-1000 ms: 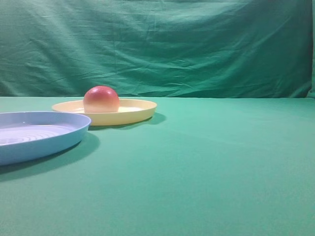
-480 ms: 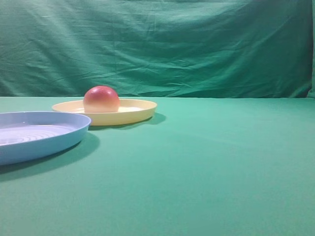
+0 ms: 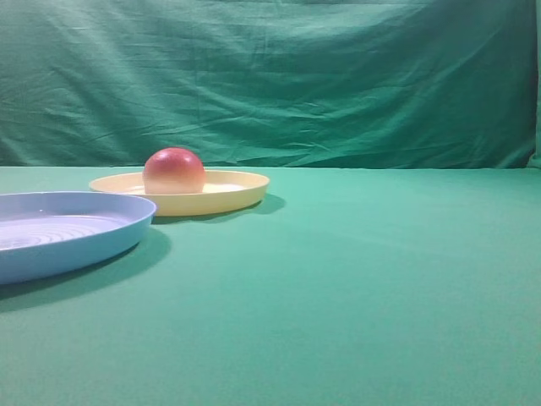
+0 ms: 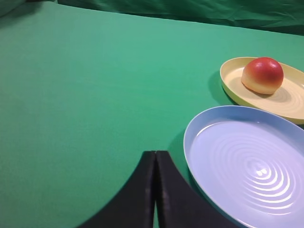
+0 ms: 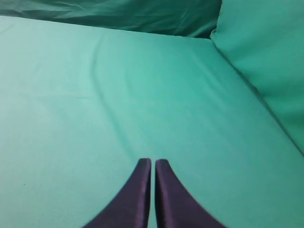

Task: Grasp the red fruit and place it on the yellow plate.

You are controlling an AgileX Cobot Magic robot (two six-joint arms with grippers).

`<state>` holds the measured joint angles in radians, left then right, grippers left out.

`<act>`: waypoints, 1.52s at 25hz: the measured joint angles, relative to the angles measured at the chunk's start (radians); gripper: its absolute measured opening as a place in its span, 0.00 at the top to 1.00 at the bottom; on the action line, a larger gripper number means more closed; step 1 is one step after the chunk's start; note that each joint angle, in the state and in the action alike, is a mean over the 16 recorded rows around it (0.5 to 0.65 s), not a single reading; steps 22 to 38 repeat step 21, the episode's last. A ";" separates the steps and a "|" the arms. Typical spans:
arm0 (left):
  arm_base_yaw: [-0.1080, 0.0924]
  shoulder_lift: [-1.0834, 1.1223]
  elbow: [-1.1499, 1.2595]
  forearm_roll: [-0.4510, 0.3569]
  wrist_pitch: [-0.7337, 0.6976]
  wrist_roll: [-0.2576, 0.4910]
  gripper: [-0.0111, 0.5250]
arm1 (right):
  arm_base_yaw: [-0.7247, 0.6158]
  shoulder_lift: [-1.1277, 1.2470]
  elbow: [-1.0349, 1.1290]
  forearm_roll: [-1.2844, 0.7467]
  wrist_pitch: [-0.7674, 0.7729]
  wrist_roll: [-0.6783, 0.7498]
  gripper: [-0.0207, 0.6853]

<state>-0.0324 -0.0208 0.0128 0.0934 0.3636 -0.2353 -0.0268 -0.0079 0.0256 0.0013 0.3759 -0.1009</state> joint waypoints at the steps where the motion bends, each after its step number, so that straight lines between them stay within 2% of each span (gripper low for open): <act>1: 0.000 0.000 0.000 0.000 0.000 0.000 0.98 | 0.000 0.000 0.000 0.000 0.000 0.001 0.97; 38: 0.000 0.000 0.000 0.000 0.000 0.000 0.98 | 0.000 0.000 0.000 0.000 0.001 0.003 0.97</act>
